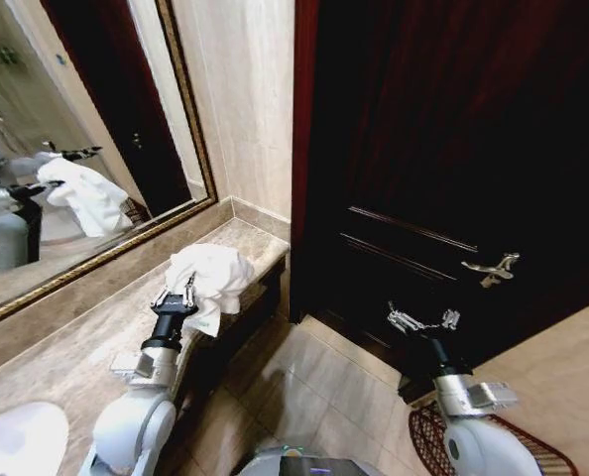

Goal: Discard the used towel into the hamper.

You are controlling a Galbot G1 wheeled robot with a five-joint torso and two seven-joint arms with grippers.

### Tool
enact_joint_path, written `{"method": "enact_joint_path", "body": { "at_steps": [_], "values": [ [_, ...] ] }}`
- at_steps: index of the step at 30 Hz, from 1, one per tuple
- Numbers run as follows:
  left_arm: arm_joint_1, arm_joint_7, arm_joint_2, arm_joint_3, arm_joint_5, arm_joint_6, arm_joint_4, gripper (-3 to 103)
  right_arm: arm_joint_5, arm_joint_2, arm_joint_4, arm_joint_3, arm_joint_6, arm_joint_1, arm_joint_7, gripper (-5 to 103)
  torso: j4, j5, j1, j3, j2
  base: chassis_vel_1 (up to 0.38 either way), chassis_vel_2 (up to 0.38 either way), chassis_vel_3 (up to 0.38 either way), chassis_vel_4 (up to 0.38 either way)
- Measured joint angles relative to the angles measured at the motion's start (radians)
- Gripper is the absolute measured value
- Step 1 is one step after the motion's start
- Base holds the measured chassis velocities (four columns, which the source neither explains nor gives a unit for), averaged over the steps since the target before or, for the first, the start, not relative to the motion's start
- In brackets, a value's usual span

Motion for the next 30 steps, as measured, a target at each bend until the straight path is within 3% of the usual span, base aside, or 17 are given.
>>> {"method": "enact_joint_path", "body": {
  "at_steps": [9, 30],
  "values": [
    [-0.003, -0.004, -0.005, 0.003, 0.023, -0.001, 0.003, 10, 0.000, 0.002, -0.002, -0.003, 0.000, 0.004, 0.003, 100, 0.0001, -0.0005, 0.000, 0.001, 0.003, 0.033, 0.006, -0.043, -0.010],
    [-0.009, -0.007, -0.007, 0.007, 0.025, 0.000, -0.008, 10, -0.001, -0.003, 0.003, -0.003, -0.005, 0.003, 0.002, 100, 0.0000, -0.0004, 0.001, 0.002, 0.005, -0.082, -0.082, -0.082, -0.075]
  ]
}}
